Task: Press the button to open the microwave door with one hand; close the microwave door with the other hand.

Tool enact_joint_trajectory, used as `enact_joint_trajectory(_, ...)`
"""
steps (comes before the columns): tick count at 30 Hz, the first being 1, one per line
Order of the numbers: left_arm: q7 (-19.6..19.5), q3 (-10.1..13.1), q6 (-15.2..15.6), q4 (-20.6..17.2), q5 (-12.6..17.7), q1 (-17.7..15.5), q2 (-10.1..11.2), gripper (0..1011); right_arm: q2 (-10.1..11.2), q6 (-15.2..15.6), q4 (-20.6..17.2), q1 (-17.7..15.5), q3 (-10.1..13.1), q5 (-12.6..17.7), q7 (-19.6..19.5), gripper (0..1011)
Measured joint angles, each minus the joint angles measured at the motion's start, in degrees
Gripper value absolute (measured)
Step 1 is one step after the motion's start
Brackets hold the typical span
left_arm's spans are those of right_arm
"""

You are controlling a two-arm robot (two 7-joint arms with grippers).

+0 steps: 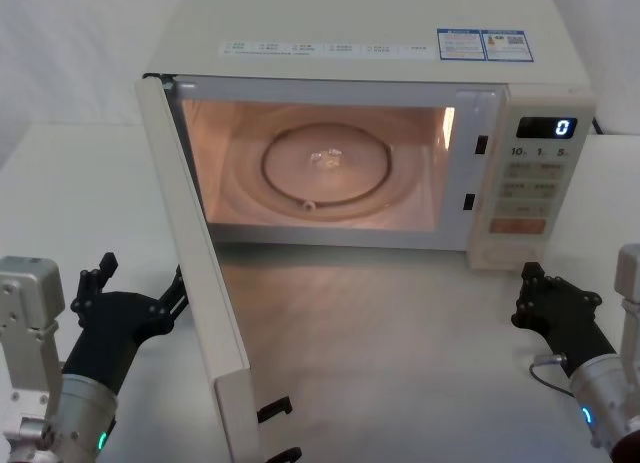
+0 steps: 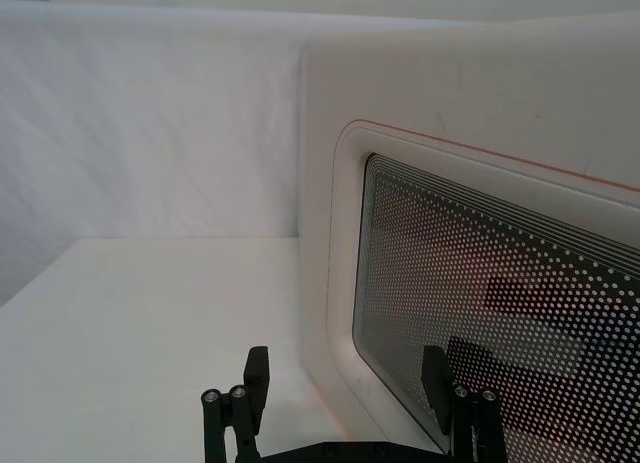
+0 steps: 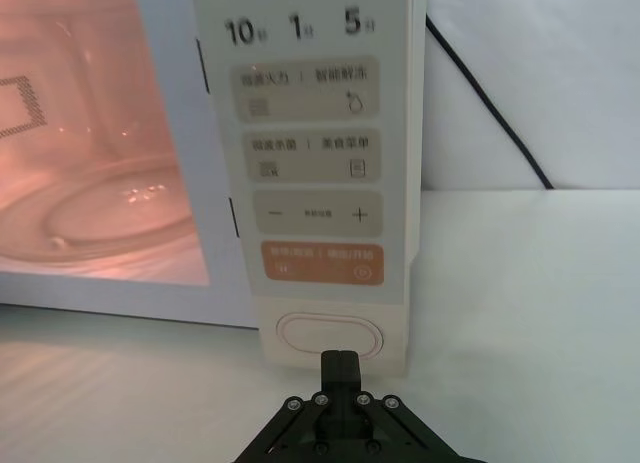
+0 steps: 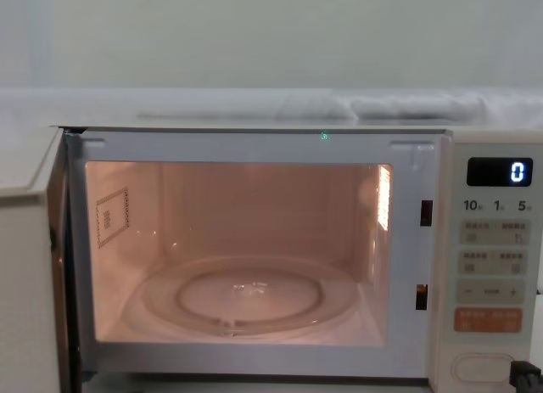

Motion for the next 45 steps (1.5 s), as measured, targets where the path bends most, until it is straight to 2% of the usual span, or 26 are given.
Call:
enact_joint_trajectory(10, 0.0, 0.0, 0.0, 0.0, 0.0, 0.0, 0.0, 1001, 2.4, 1.2, -6.0, -3.2, 0.5, 1.0, 1.3, 0)
enact_joint_trajectory(17, 0.0, 0.0, 0.0, 0.0, 0.0, 0.0, 0.0, 1001, 5.3, 2.1, -8.8, -3.7, 2.4, 2.0, 2.6, 0)
enact_joint_trajectory(20, 0.0, 0.0, 0.0, 0.0, 0.0, 0.0, 0.0, 1001, 6.9, 2.8, -9.4, -3.5, 3.5, 2.7, 3.5, 0)
enact_joint_trajectory(21, 0.0, 0.0, 0.0, 0.0, 0.0, 0.0, 0.0, 1001, 8.0, 3.4, -9.6, -3.2, 4.3, 3.4, 4.3, 0)
enact_joint_trajectory(27, 0.0, 0.0, 0.0, 0.0, 0.0, 0.0, 0.0, 1001, 11.7, 4.6, -9.4, -2.4, 6.9, 5.9, 6.6, 0)
enact_joint_trajectory(32, 0.0, 0.0, 0.0, 0.0, 0.0, 0.0, 0.0, 1001, 13.4, 4.8, -8.2, -1.7, 8.2, 7.6, 7.5, 0)
enact_joint_trajectory(41, 0.0, 0.0, 0.0, 0.0, 0.0, 0.0, 0.0, 1001, 16.0, 5.2, -4.5, 0.1, 8.4, 11.6, 10.5, 0)
enact_joint_trajectory(45, 0.0, 0.0, 0.0, 0.0, 0.0, 0.0, 0.0, 1001, 16.0, 5.2, -4.6, 0.1, 8.4, 11.6, 10.5, 0)
